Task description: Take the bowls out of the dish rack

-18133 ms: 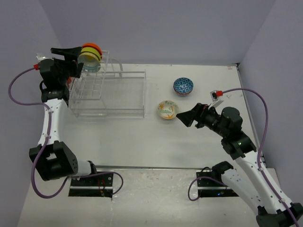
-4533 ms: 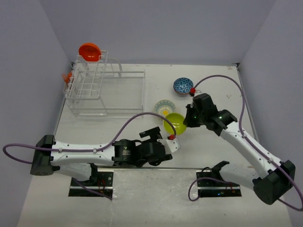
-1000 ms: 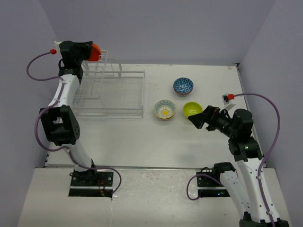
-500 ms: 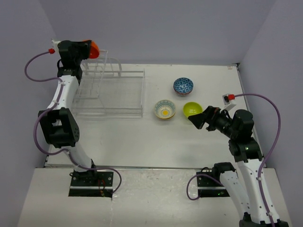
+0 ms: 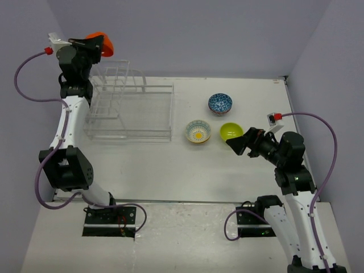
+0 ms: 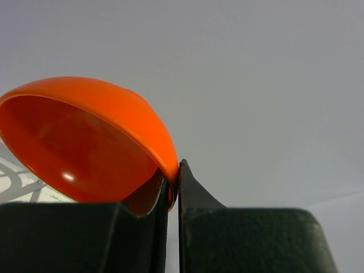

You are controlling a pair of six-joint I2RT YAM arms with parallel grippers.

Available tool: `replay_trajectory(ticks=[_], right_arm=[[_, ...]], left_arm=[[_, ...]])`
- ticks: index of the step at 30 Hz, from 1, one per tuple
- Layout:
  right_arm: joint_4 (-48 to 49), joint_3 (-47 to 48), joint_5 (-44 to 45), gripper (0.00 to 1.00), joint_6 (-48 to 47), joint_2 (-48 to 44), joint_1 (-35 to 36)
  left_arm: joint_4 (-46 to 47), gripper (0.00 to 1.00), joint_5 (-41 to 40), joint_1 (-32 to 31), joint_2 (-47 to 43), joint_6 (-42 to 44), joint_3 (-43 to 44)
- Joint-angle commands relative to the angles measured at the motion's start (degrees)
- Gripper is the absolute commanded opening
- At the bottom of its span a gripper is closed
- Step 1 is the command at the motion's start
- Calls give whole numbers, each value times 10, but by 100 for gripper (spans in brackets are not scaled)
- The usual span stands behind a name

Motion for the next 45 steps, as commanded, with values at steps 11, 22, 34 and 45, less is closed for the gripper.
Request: replay_trajectory(ticks=[11, 22, 34, 45], right_arm=[[-74, 140, 200, 99, 31, -68, 0], [-215, 229, 94, 99, -75, 60, 74], [-316, 190, 289, 98, -50, 213, 367], [-306, 174, 325, 0, -26, 273, 425]], left_arm=[[-124, 0, -93, -522, -265, 733, -142], [-288, 0, -265, -943, -202, 917, -301], [-354, 0, -151, -967, -171, 1048, -311], [-411, 0, -173, -966, -129, 1027, -275]])
